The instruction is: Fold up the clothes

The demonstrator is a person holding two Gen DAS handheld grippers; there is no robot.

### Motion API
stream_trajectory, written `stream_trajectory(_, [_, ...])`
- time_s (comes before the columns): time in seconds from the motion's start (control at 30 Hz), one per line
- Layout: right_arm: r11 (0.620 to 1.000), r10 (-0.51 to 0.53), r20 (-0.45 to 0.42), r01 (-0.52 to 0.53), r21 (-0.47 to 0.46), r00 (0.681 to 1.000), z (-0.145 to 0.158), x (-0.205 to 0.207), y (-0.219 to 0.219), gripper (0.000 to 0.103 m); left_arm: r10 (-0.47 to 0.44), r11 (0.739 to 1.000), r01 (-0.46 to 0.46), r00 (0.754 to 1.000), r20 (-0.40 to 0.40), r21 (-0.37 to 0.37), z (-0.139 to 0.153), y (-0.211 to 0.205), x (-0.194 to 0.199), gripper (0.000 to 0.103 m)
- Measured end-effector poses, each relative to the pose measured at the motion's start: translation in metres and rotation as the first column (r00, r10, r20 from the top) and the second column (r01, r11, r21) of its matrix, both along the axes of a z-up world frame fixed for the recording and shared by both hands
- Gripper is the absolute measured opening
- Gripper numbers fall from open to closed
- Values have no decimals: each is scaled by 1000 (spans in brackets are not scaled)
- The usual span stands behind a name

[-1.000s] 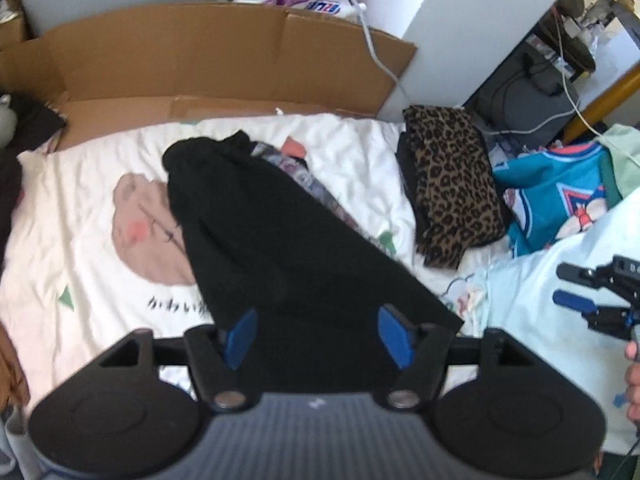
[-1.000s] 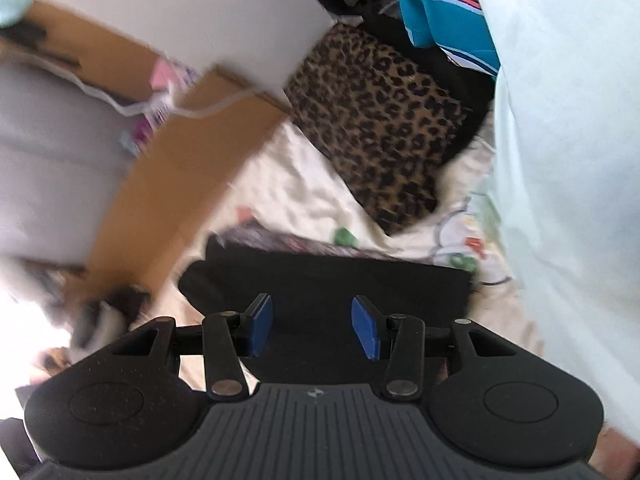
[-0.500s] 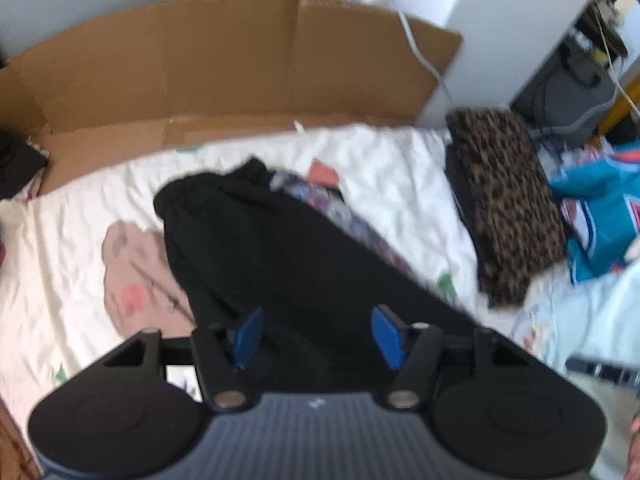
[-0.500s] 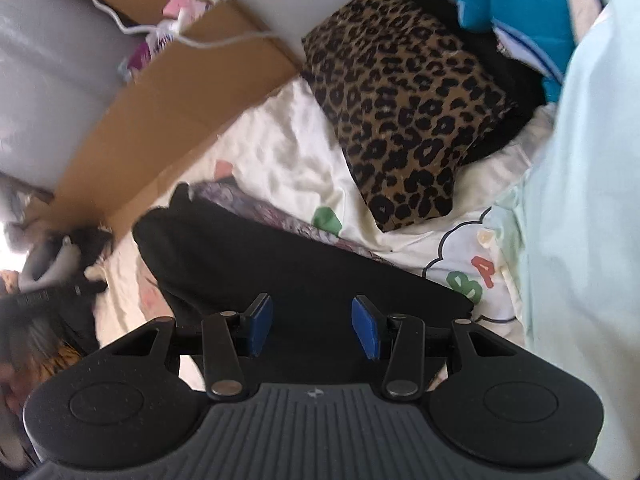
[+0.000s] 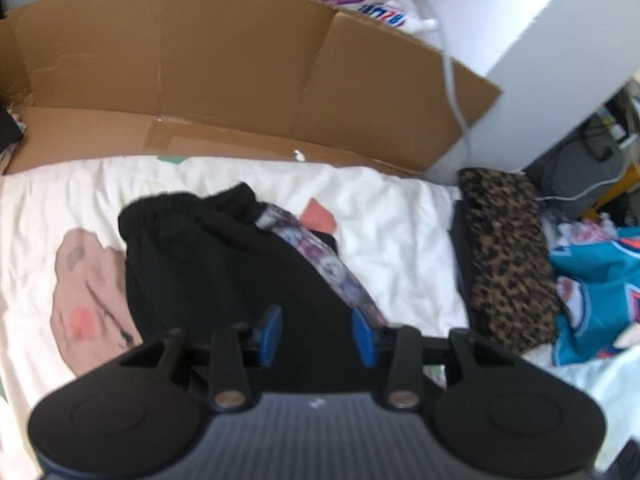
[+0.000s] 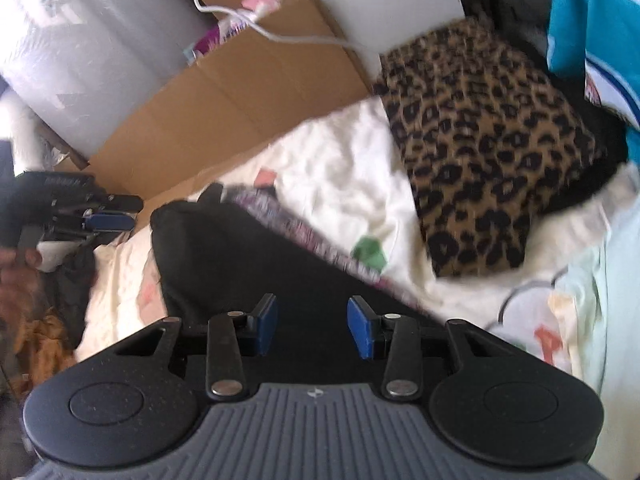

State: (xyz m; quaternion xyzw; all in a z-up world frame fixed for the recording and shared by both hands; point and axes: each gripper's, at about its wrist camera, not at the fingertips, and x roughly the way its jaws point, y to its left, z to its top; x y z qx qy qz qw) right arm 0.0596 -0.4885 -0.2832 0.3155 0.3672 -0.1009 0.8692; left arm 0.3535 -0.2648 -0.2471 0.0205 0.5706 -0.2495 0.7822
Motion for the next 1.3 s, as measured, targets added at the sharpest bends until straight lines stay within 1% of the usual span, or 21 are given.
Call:
stream_trajectory(0.03, [1000,0,11,0,1,1000,-6,2,2,42,5,1000,-5,1000,-3,20,-3,-6,10,42])
stream_trajectory(0.07, [1000,0,22,-1,4,1000,-13,5,3,41,30,999,-29,999,-20,30,-8,-10,22,44])
stream_trajectory(0.1, [1000,7,29,-7,5,1000,-18,7,6,41,81,996,-79,995,-58,27,-14,-11,36,45])
stream_trajectory(0.13, [1000,14,35,-14,5,999,-23,10,8,41,148,989,-146,984,-103,28,-22,-9,49,45])
stream_trajectory(0.2, [1000,31,35,-31,-2,999,-29,14,8,41,282,960,-277,947,-157,49,-36,-5,72,43])
stream_trajectory(0.23, [999,40,38,-39,-9,999,-31,17,6,41,330,944,-326,927,-176,54,-43,-5,82,43])
stream_trajectory(0.27, [999,48,40,-47,-16,998,-32,20,4,41,356,934,-351,915,-190,59,-49,-6,90,43])
stream_trajectory(0.33, [998,65,44,-63,-30,997,-35,26,0,41,389,921,-380,899,-202,82,-60,-10,104,43])
stream_trajectory(0.43, [995,89,51,-87,-51,995,-40,35,-6,41,415,910,-397,882,-221,122,-76,-19,116,43])
stream_trajectory(0.57, [990,123,59,-118,-78,991,-46,47,-14,41,475,878,-439,852,-221,191,-100,-21,118,43])
stream_trajectory(0.77, [978,184,57,-177,-109,981,-59,65,-16,41,528,848,-492,817,-230,199,-124,-9,108,43])
stream_trajectory(0.9, [963,232,30,-225,-151,972,-68,69,-6,41,572,820,-546,777,-264,169,-131,7,100,44])
stream_trajectory(0.93, [963,227,31,-219,-155,973,-69,69,-6,41,579,815,-555,770,-269,165,-132,9,99,44])
stream_trajectory(0.97, [965,219,34,-211,-157,975,-71,68,-7,41,583,812,-561,765,-274,160,-132,10,99,47])
stream_trajectory(1.07, [961,222,34,-213,-175,974,-74,65,-6,43,591,806,-571,758,-277,158,-134,10,98,48])
stream_trajectory(1.1, [958,229,33,-219,-183,973,-75,64,-5,43,596,802,-574,757,-268,163,-133,9,97,46])
stream_trajectory(1.13, [955,235,32,-225,-191,971,-75,63,-5,43,605,796,-580,753,-258,173,-133,9,95,39])
stream_trajectory(1.17, [952,242,30,-231,-199,970,-76,62,-4,43,616,788,-587,748,-248,187,-134,9,93,28])
stream_trajectory(1.2, [949,248,29,-237,-207,968,-77,61,-3,43,621,784,-589,745,-244,196,-135,9,92,25])
stream_trajectory(1.27, [942,261,26,-249,-223,965,-79,59,-2,43,619,785,-590,743,-255,190,-137,11,89,7])
stream_trajectory(1.3, [939,268,24,-255,-231,963,-80,58,-1,43,617,787,-590,743,-260,183,-137,13,88,7])
